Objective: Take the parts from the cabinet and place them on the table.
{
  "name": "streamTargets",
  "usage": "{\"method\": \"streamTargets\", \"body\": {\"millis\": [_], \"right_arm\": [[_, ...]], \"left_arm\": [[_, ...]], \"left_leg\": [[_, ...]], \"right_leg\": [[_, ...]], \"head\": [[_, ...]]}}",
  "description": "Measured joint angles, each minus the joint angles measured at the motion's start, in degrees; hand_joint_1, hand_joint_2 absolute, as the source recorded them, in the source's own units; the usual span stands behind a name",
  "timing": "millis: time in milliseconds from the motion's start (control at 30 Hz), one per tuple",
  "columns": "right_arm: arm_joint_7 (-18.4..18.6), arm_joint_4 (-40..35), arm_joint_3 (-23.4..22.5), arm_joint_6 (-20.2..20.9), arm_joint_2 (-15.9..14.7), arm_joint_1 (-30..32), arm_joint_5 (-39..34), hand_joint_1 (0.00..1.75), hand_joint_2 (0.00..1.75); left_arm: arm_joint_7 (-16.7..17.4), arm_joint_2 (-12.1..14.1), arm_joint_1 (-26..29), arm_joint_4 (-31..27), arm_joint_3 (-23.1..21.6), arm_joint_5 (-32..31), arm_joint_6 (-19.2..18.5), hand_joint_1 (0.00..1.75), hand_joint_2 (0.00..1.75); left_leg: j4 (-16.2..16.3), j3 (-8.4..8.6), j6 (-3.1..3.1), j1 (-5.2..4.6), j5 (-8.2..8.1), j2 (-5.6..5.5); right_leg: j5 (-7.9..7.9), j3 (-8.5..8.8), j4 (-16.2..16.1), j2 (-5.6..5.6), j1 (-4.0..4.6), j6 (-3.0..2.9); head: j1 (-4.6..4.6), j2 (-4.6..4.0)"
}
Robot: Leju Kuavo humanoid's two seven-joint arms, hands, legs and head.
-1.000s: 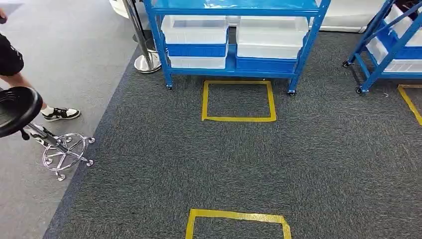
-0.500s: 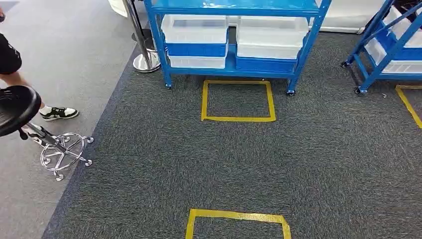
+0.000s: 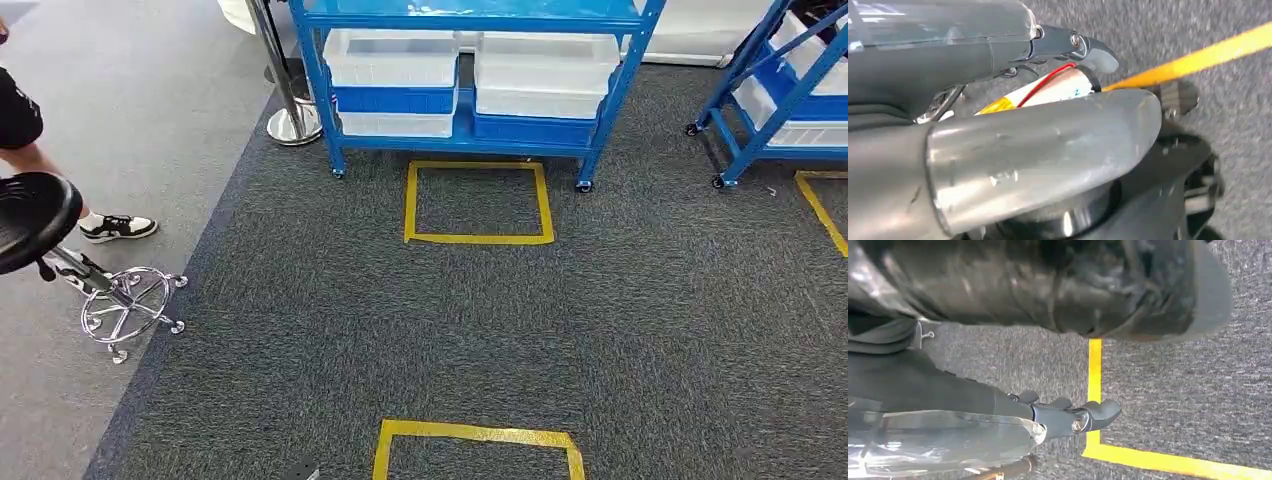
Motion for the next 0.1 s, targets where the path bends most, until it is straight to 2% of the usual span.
{"method": "streamTargets", "body": {"millis": [100], "right_arm": [[-0.1,-0.3,1.3,-0.2,0.0,0.6,-2.3,0.00,0.00]], "left_arm": [[0.0,0.0,0.5,-1.0,4.0,-3.8,-0.2,0.00,0.00]], "left_leg": [[0.6,-0.10,0.75,-0.09,-0.38,0.03]], "right_leg": [[-0.02,-0.07,-0.2,0.14,-0.20,0.51]], "head": [[0.00,0.00]]}}
